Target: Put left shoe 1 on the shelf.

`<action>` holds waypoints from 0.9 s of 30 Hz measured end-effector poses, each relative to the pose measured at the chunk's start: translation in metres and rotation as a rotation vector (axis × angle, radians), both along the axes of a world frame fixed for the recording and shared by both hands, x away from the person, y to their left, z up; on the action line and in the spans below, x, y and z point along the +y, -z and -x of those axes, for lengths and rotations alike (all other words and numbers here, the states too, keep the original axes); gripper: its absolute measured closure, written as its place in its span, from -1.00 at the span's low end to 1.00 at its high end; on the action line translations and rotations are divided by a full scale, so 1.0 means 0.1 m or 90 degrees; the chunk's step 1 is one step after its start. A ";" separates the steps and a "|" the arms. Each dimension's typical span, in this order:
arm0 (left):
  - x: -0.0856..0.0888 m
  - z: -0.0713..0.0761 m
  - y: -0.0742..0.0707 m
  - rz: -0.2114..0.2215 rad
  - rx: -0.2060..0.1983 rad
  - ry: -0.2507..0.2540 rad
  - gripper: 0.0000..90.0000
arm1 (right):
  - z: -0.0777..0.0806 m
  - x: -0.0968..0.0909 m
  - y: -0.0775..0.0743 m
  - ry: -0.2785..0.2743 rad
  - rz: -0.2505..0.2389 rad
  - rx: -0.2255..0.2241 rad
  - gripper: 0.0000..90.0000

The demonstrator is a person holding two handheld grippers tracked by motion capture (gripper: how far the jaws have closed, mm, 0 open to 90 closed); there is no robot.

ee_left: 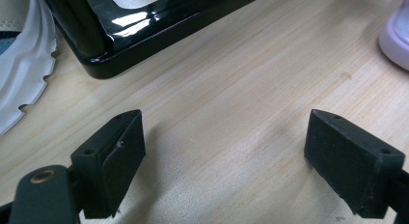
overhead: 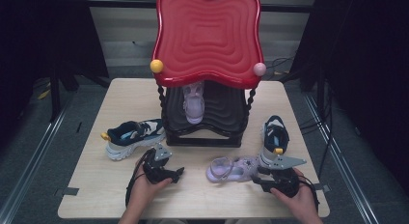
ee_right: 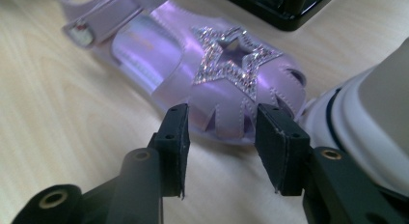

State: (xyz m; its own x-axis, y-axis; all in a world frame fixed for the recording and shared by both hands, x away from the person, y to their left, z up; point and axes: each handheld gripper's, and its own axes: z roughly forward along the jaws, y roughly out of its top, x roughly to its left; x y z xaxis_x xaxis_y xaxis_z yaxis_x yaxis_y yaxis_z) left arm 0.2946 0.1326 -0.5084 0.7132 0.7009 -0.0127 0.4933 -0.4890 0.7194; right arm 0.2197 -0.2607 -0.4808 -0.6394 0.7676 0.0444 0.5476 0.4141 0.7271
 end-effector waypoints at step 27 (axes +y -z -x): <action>0.00 0.00 0.00 0.003 0.001 -0.002 -0.69 | -0.18 0.43 -0.25 0.016 -0.071 -0.002 -0.65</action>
